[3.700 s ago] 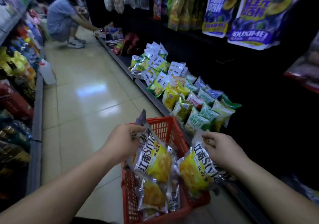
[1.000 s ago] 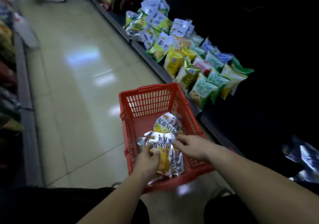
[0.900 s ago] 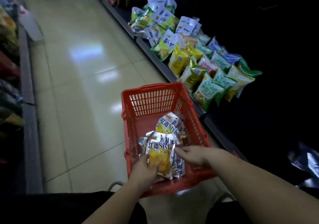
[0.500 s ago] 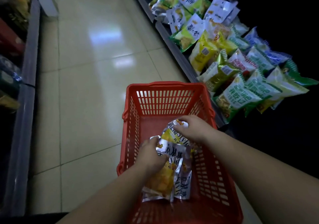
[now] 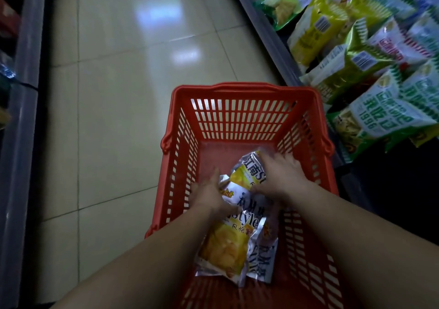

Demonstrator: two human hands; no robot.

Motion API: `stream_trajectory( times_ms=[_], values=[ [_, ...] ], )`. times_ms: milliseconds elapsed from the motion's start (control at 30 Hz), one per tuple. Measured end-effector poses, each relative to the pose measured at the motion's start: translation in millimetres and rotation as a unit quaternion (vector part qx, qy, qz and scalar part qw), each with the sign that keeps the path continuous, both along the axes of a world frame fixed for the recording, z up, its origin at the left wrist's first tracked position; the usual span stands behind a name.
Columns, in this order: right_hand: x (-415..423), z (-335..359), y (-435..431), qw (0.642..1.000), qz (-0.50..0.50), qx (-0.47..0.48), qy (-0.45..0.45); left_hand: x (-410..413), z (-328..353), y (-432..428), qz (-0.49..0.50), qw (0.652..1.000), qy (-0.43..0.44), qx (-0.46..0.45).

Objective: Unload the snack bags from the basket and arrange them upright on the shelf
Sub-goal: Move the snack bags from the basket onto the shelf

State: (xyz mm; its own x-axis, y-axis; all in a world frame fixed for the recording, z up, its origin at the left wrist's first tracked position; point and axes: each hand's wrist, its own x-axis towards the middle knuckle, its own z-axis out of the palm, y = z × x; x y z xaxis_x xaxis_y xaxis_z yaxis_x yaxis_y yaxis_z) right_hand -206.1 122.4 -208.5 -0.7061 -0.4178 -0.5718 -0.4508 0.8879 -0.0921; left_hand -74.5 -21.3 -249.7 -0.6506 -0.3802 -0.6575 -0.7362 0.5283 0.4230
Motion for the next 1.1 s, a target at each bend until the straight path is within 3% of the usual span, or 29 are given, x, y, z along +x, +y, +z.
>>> stream_trajectory(
  times_ms=[200, 400, 800, 933, 1100],
  values=[
    [-1.6, -4.7, -5.8, 0.997, -0.062, 0.010, -0.040, -1.6, -9.4, -2.6, 0.060, 0.997, -0.001, 0.051],
    [1.4, 3.5, -11.3, 0.995, -0.040, -0.035, -0.082, -3.7, -7.7, 0.2, 0.109, 0.988, 0.021, 0.109],
    [2.4, 37.9, -2.2, 0.988, -0.004, -0.156, 0.003, -3.5, 25.7, 3.0, 0.152, 0.973, 0.073, 0.160],
    [0.9, 80.3, 10.6, 0.980, -0.002, -0.195, 0.028, -8.2, 65.6, 5.8, 0.159, 0.963, 0.139, 0.169],
    [6.9, 143.0, 39.1, 0.947, -0.086, -0.297, 0.092, -13.8, 138.3, -3.0, 0.115, 0.955, 0.233, 0.140]
  ],
)
